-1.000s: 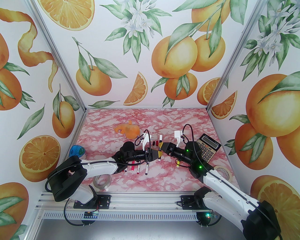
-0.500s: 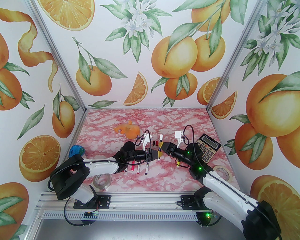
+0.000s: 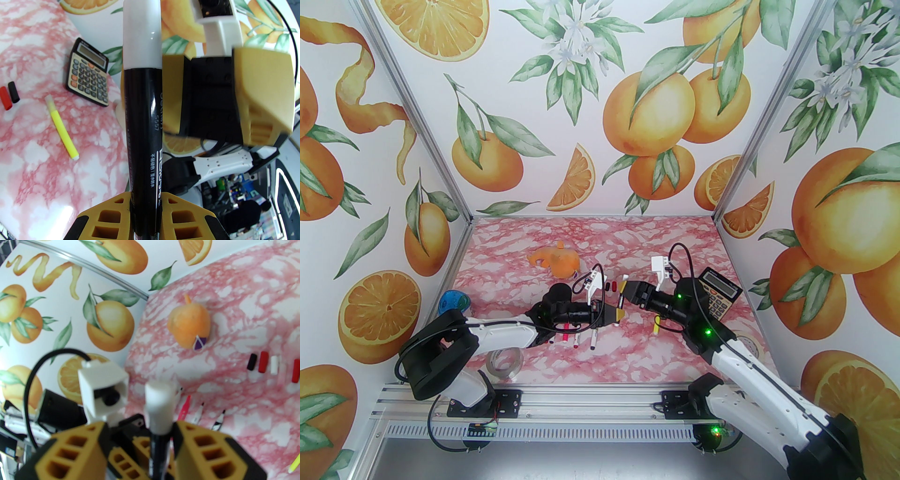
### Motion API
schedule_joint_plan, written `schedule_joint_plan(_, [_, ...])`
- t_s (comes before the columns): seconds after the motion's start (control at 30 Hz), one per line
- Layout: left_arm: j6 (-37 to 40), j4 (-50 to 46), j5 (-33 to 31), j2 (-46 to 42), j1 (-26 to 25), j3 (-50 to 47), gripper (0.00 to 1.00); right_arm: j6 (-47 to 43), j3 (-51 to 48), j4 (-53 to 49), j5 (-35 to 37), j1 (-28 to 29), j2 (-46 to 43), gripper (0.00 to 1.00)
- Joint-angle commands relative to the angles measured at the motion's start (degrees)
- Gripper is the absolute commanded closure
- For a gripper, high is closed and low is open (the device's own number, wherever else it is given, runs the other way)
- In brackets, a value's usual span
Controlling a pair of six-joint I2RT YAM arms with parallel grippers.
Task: Open the pen caps
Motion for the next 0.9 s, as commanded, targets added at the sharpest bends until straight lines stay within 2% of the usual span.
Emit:
schedule_joint_plan(0.0, [3.6,-4.1,2.2,-2.0,0.1,0.7,0.86,-4.6,4.5,-7.4,-0.1,-0.8,0.2,0.51])
schedule_joint_plan(0.17, [4.6,-4.5,3.6,-2.3,0.0,1.3,0.86,-7.7,7.8,-14.5,2.9,-0.8,1.8,0.54])
schedule_joint_plan(0.43, [5.9,-5.9,4.0,-2.1,-0.9,2.3,0.86,-8.3,9.9,-17.3,3.6,-0.8,3.9,0.55])
schedule_joint_plan(0.6, [7.2,-8.1,2.5,-2.6,-1.2,2.4,0.85,-8.3,11.5,-22.3,8.9,-0.8,4.4,0.54])
schedule_joint_plan(0.87, [7.6,-8.6,2.9,-1.5,-2.2,3.9,0.85,-6.5,11.3,-18.3,3.7,-0.7,5.4,0.55])
